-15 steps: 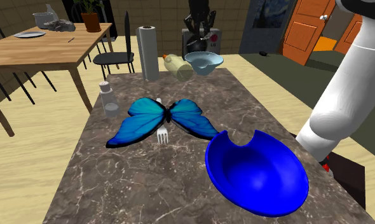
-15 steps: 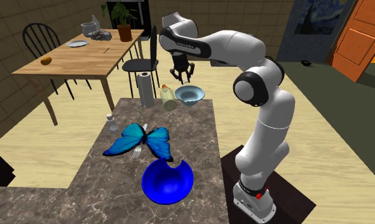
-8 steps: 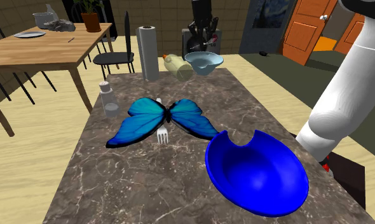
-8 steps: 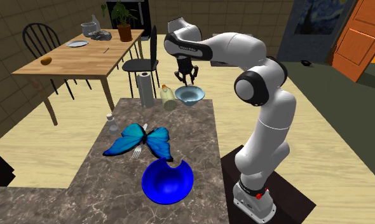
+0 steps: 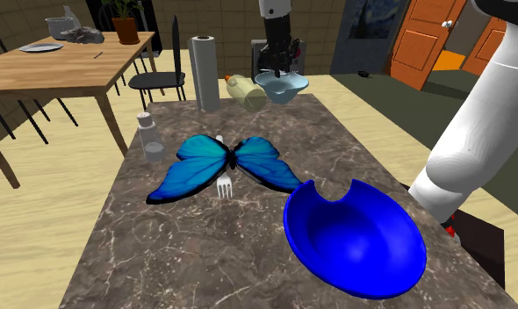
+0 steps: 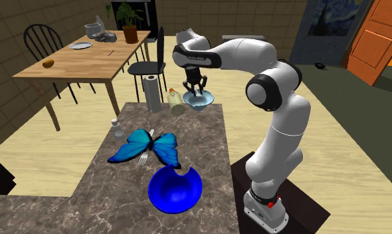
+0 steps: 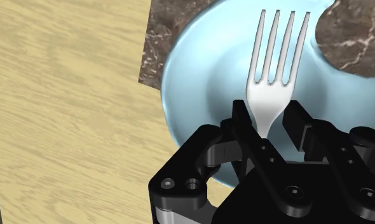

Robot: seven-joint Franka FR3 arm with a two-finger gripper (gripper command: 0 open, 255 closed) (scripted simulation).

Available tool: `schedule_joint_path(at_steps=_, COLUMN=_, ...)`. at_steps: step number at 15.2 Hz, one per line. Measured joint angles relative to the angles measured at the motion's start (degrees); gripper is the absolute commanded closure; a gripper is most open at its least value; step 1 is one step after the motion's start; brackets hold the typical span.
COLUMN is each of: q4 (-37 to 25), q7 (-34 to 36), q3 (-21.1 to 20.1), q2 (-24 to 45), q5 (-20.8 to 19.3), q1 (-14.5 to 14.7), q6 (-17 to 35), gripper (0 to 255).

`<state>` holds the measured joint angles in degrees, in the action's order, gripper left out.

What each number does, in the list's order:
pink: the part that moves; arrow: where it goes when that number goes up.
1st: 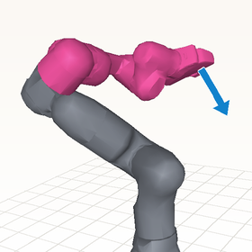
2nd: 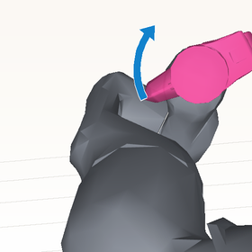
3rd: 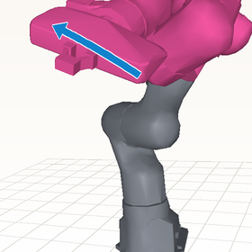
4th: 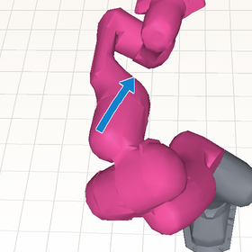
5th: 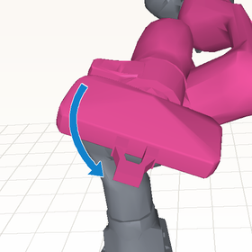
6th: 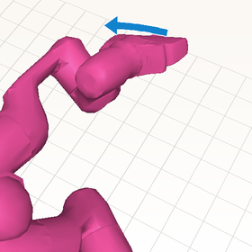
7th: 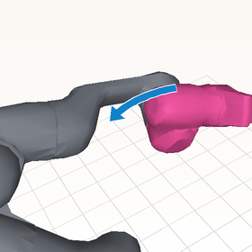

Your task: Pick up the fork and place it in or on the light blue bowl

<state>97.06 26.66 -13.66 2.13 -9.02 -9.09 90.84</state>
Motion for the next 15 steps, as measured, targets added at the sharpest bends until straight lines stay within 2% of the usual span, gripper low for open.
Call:
schedule_joint_path(at_steps=7, q4=1.03, q7=0.06, q3=0.03, q2=-0.18, q5=0.04, q1=-0.03, q6=0.87, gripper=255)
schedule_joint_path(at_steps=8, q4=1.03, q7=0.06, q3=0.03, q2=-0.18, q5=0.04, q1=-0.03, q6=0.87, gripper=0)
schedule_joint_path(at_steps=15, q4=-0.25, q7=0.09, q3=-0.05, q2=0.16, q5=-0.03, q1=0.06, q6=-0.08, gripper=0)
